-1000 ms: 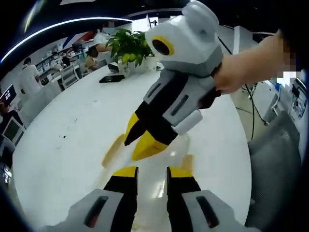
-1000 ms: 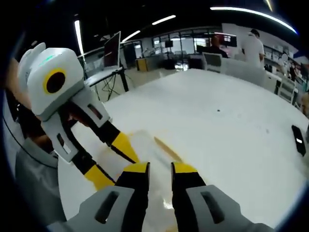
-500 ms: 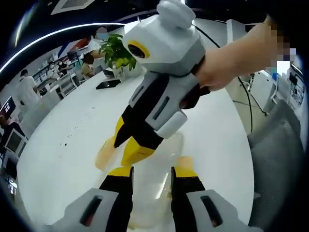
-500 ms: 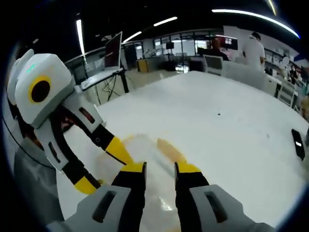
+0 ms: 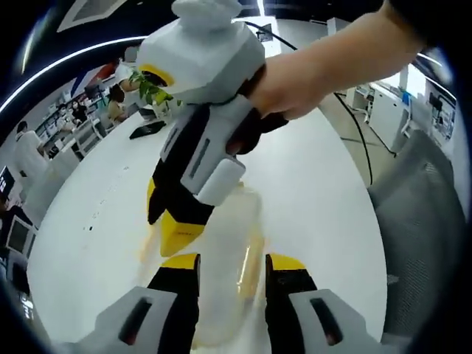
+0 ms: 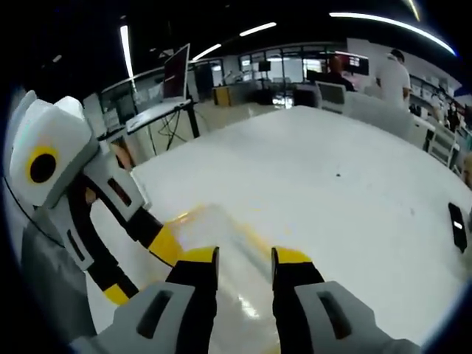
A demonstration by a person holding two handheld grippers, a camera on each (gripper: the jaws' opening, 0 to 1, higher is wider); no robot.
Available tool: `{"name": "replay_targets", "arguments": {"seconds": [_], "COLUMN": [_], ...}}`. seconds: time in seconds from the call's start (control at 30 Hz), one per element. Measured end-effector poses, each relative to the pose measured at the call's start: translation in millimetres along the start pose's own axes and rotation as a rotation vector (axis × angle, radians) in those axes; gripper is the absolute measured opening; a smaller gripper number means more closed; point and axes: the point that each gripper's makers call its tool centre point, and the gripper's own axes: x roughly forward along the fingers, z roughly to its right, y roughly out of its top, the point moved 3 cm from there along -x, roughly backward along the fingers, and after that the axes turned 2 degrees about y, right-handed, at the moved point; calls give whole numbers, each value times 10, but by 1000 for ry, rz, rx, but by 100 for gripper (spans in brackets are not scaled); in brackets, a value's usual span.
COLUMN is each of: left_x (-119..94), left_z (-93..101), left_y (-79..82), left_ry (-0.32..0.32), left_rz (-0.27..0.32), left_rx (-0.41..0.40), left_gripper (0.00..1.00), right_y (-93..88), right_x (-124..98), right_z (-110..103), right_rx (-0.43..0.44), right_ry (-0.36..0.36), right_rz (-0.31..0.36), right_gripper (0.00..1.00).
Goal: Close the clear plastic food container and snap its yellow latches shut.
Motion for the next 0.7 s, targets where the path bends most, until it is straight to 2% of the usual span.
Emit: {"name": "replay_targets", "arguments": {"seconds": [0.1, 0.43, 0.7], "left_x": [14, 27, 38], "left_z": [9, -17, -19], "left_y": [6, 19, 13], "left_ry": [8, 19, 25], "left_rz": [-6, -4, -18], "left_rx": [43, 58, 112], "left_gripper": [28, 27, 28], "right_y": [10, 1, 9], "right_x": [6, 17, 57], "right_z": [18, 34, 28], "right_rx": [-1, -29, -78], "right_ry": [11, 46, 95], "right_rz": [-8, -45, -84], "right_gripper": [25, 27, 29]}}
